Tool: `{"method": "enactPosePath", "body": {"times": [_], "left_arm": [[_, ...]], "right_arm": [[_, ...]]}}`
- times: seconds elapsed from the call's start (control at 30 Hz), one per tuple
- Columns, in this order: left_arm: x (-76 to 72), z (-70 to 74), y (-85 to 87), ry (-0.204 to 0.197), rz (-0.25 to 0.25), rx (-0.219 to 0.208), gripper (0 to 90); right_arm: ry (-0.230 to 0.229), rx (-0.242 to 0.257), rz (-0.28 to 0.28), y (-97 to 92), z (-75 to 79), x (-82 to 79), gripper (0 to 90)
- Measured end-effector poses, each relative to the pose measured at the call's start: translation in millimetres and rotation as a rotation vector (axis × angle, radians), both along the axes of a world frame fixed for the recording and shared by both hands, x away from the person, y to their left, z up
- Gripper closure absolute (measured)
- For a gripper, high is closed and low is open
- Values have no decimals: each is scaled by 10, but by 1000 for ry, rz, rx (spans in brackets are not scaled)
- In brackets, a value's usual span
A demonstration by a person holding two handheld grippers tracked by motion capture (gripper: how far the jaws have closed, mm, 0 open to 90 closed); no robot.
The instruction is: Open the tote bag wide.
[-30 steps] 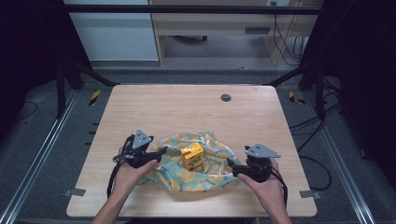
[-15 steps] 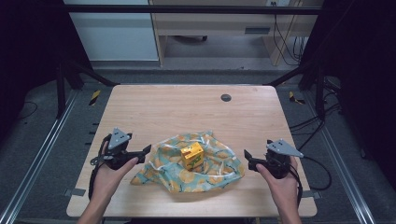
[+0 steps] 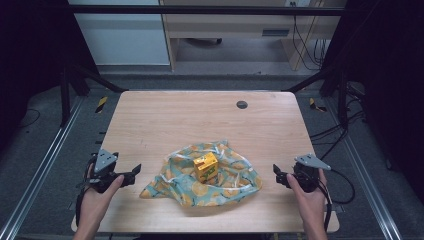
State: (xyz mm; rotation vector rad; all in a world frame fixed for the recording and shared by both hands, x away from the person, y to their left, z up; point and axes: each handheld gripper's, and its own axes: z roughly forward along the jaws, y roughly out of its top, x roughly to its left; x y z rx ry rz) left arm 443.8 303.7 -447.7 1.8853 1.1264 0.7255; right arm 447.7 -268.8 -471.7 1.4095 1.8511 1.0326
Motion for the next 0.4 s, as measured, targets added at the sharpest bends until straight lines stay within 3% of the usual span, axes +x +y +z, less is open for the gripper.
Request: {"method": "enactPosePath", "body": {"times": [0.07, 0.13, 0.23, 0.4], "left_arm": [[-11, -51, 32, 7, 5, 7, 74], [-14, -133, 56, 32, -4, 52, 71], [1, -222, 86, 64, 2, 82, 73], [30, -265, 62, 74, 12, 128, 73]], "right_arm": [[17, -14, -5, -21, -50, -3, 78], [29, -16, -9, -43, -84, -9, 80], [37, -21, -11, -56, -103, -26, 84], [61, -44, 11, -20, -134, -52, 84]]}}
